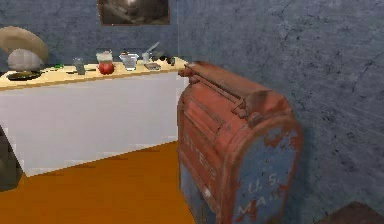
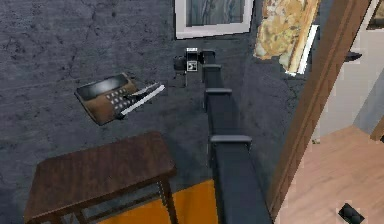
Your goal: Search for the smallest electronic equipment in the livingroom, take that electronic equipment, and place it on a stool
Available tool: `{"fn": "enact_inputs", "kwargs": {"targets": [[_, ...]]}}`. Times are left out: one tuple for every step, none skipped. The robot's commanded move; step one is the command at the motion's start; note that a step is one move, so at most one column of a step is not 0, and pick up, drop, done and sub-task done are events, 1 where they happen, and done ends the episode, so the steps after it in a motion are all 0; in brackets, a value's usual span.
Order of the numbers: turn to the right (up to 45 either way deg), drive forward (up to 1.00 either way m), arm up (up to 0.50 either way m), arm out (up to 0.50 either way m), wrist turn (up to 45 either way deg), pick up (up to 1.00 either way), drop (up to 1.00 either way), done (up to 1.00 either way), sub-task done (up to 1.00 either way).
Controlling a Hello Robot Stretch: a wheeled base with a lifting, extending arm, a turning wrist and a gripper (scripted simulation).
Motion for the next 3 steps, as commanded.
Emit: {"fn": "enact_inputs", "kwargs": {"targets": [[0.0,0.00,-0.32,0.00,0.0,0.00,0.00,0.00,0.00],[0.0,0.00,0.00,0.00,0.0,0.00,1.00,0.00,0.00],[0.0,0.00,0.10,0.00,0.0,0.00,0.00,0.00,0.00]]}}
